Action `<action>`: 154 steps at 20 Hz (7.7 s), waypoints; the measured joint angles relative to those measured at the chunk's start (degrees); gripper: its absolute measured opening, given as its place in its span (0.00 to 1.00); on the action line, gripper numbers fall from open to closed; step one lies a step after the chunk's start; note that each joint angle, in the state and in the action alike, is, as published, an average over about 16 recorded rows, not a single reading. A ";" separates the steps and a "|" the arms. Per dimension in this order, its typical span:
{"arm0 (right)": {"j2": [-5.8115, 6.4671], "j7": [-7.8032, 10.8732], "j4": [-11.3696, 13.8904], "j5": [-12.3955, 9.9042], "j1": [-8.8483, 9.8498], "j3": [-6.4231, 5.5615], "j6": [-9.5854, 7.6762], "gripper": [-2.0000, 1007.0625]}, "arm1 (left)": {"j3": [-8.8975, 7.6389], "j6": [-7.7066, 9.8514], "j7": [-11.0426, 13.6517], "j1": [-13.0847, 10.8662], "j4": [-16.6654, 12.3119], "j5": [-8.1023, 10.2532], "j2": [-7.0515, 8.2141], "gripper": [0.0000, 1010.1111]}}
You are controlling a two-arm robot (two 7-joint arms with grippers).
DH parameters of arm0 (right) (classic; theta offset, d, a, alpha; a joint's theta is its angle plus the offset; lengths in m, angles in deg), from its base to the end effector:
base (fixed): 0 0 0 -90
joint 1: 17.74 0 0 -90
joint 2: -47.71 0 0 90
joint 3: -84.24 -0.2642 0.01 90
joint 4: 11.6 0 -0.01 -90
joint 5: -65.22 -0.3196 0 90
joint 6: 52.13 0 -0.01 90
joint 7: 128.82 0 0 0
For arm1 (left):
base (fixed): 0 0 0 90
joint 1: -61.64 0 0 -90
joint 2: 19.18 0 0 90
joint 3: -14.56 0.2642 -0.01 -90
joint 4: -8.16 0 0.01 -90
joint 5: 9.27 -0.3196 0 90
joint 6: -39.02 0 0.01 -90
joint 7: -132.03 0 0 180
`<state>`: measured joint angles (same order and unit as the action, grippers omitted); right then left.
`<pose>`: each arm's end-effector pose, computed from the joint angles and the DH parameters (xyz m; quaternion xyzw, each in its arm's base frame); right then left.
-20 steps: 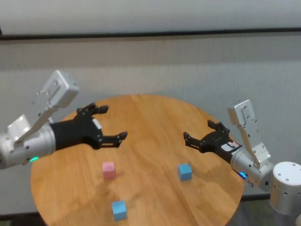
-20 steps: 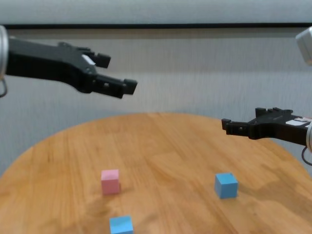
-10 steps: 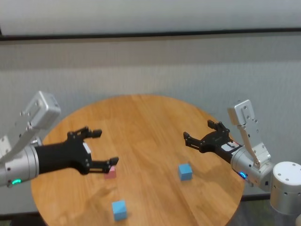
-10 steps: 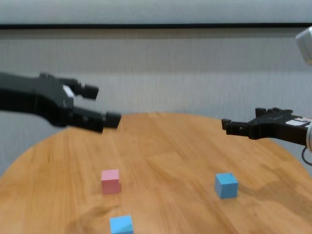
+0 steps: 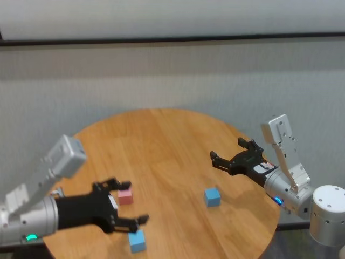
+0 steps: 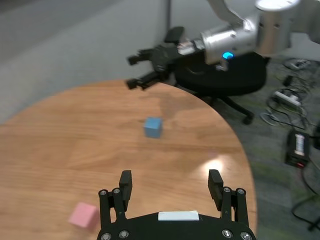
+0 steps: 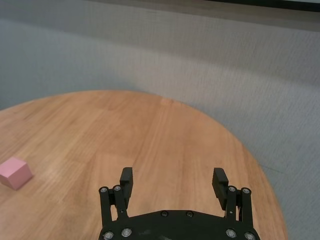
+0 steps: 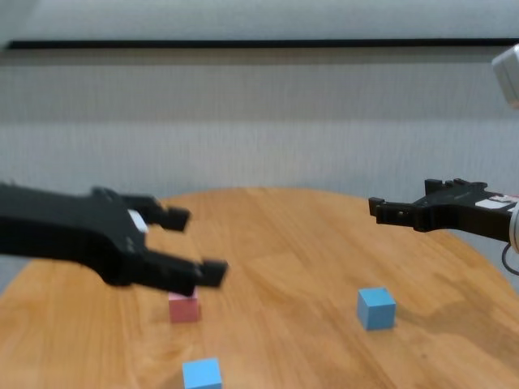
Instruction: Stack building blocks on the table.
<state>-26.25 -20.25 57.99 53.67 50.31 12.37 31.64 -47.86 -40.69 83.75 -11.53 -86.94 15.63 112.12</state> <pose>0.4277 -0.0132 -0.2605 -0.1157 0.0059 -0.5048 0.8555 0.3712 0.0442 -0.1899 0.1771 -0.0368 0.2244 0.9576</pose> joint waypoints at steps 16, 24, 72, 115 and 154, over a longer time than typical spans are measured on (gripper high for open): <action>0.00 0.00 0.00 0.00 0.00 0.00 0.00 0.99 | 7.98 -0.85 3.71 4.21 4.80 -3.34 -0.68 0.99; 0.00 0.00 0.00 0.00 0.00 0.00 0.00 0.99 | 9.57 -0.64 3.54 6.09 8.08 -3.19 -1.72 0.99; 0.00 0.00 0.00 0.00 0.00 0.00 0.00 0.99 | 16.30 3.54 4.69 12.80 18.53 -9.73 -6.50 0.99; 0.00 0.00 0.00 0.00 0.00 0.00 0.00 0.99 | 17.52 6.46 4.22 14.13 19.28 -12.05 -7.43 0.47; 0.00 0.00 0.00 0.00 0.00 0.00 0.00 0.99 | 16.35 3.60 0.92 31.52 48.11 -17.92 -28.74 0.40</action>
<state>-26.25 -20.25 57.99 53.67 50.31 12.37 31.64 -31.51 -37.09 84.68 19.99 -38.83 -2.29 83.38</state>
